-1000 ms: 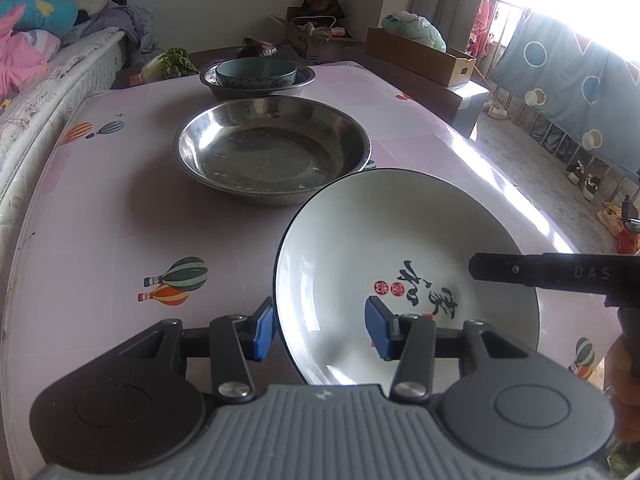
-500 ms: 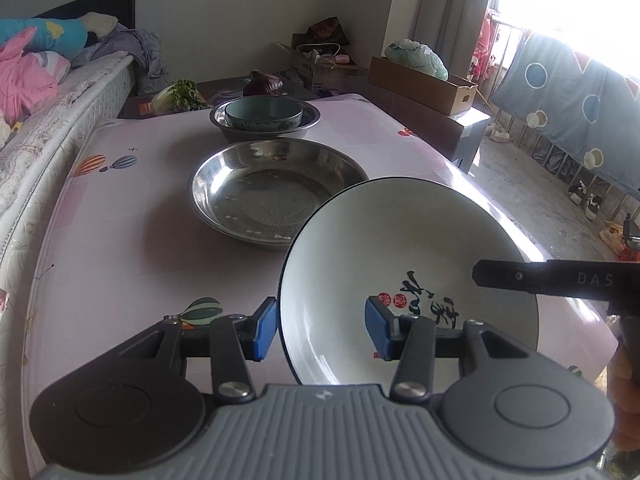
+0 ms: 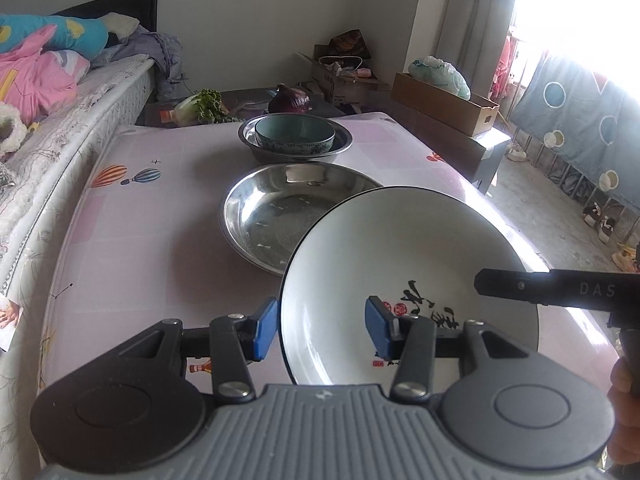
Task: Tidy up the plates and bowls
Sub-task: 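Lower the white plate into the stainless dish and open the left tool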
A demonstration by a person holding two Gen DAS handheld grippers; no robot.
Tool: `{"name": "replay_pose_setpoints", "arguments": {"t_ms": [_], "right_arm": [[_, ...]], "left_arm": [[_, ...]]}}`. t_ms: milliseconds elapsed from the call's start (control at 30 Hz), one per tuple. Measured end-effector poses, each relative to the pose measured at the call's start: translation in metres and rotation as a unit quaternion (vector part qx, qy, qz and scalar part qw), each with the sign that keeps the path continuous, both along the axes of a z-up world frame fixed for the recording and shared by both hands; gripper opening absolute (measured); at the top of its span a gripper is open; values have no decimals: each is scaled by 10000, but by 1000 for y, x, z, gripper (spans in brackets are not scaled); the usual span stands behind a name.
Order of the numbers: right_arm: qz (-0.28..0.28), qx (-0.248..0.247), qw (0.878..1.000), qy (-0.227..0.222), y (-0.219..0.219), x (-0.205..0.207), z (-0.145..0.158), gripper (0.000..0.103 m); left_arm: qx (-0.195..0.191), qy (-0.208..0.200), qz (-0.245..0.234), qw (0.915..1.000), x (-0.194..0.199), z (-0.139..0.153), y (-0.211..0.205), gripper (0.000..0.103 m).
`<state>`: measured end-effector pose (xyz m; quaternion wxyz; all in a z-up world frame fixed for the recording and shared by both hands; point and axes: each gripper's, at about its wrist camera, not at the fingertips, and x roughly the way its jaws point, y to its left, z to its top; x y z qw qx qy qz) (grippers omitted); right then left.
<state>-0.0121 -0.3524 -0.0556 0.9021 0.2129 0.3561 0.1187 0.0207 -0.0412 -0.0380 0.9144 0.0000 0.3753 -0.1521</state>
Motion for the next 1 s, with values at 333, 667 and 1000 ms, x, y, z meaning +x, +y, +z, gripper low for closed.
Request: {"name": "replay_pose_setpoints", "arguments": {"t_ms": [333, 667, 1000], "right_arm": [[109, 50, 9998, 185, 11, 62, -3, 28], [195, 104, 9982, 562, 16, 133, -18, 28], [159, -95, 9988, 449, 14, 168, -14, 32]], "left_arm": [[-13, 158, 208, 9997, 47, -1, 7, 48], [66, 453, 328, 9984, 99, -5, 7, 48], [132, 94, 305, 9994, 117, 4, 2, 51]]}}
